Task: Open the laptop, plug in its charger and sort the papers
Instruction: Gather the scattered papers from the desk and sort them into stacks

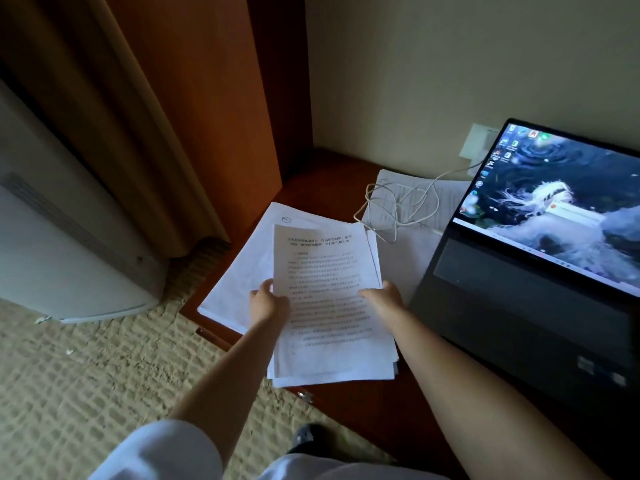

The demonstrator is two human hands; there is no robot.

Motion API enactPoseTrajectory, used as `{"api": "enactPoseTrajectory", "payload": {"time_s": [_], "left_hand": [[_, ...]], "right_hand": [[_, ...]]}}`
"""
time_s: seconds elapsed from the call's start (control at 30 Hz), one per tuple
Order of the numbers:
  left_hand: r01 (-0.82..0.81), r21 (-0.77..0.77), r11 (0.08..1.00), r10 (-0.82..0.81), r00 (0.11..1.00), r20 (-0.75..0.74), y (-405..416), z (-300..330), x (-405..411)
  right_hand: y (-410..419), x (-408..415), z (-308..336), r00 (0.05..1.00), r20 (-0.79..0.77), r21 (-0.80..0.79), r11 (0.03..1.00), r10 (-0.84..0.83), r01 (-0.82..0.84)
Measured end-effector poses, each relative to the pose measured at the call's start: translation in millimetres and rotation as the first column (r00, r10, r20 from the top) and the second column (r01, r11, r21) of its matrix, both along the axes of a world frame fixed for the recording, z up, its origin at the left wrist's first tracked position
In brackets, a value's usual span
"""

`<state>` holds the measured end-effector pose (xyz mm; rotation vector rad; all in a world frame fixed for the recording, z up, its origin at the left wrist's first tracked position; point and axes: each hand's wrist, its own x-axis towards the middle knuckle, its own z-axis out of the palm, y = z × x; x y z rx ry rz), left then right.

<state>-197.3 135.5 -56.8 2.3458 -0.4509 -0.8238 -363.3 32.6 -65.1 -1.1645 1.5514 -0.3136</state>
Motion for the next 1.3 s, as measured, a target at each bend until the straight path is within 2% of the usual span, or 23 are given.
{"api": "enactPoseTrajectory", "payload": {"time_s": [0.1, 0.17, 0.27, 0.37, 0.43, 0.5, 0.6, 0.67, 0.8, 0.93, 1.07, 1.2, 1.3], "left_hand": [[-0.125, -0.077, 0.989, 0.105, 0.968, -0.227, 4, 7, 0], [-0.147, -0.089, 0.985, 0.118, 0.955, -0.274, 10, 11, -2], [-0.172, -0.133, 0.976, 0.13, 0.952, -0.278, 20, 23, -17], [-0.207, -0.365, 0.908, 0.111, 0.957, -0.269, 23, 44, -35], [-0.149, -0.538, 0.83, 0.045, 0.979, -0.201, 24, 61, -42], [-0.051, -0.624, 0.78, -0.037, 0.991, -0.127, 27, 73, -46], [0.053, -0.616, 0.786, -0.106, 0.993, -0.05, 33, 80, -51], [0.049, -0.621, 0.782, -0.106, 0.993, -0.056, 35, 83, -57], [-0.07, -0.724, 0.686, -0.088, 0.98, -0.178, 35, 96, -72], [-0.012, -0.77, 0.638, -0.127, 0.985, -0.12, 37, 106, -76], [-0.002, -0.838, 0.546, -0.123, 0.989, -0.082, 30, 130, -72], [0.039, -0.834, 0.551, -0.087, 0.996, -0.011, 19, 151, -75], [0.012, -0.8, 0.6, -0.101, 0.993, -0.061, 18, 147, -78]], "right_hand": [[8, 0, 0, 0.997, 0.036, -0.005, 0.998, 0.066, -0.066], [18, 0, 7, 0.989, 0.092, 0.027, 0.993, 0.113, -0.116], [27, -1, 23, 0.984, 0.123, 0.018, 0.991, 0.129, -0.132], [30, -5, 53, 0.969, 0.232, -0.142, 0.989, 0.079, -0.046], [31, -11, 75, 0.945, 0.323, -0.263, 0.964, 0.051, 0.038], [32, -21, 87, 0.916, 0.402, -0.326, 0.934, -0.002, 0.145], [34, -40, 91, 0.901, 0.432, -0.386, 0.894, -0.042, 0.227], [36, -49, 92, 0.908, 0.419, -0.437, 0.869, -0.029, 0.23], [39, -57, 103, 0.859, 0.512, -0.482, 0.821, -0.02, 0.307], [38, -68, 113, 0.828, 0.559, -0.51, 0.806, 0.046, 0.3], [29, -70, 135, 0.814, 0.578, -0.559, 0.757, 0.062, 0.339], [21, -63, 150, 0.823, 0.551, -0.643, 0.699, 0.138, 0.314], [18, -67, 139, 0.844, 0.514, -0.648, 0.713, 0.152, 0.267]]}}
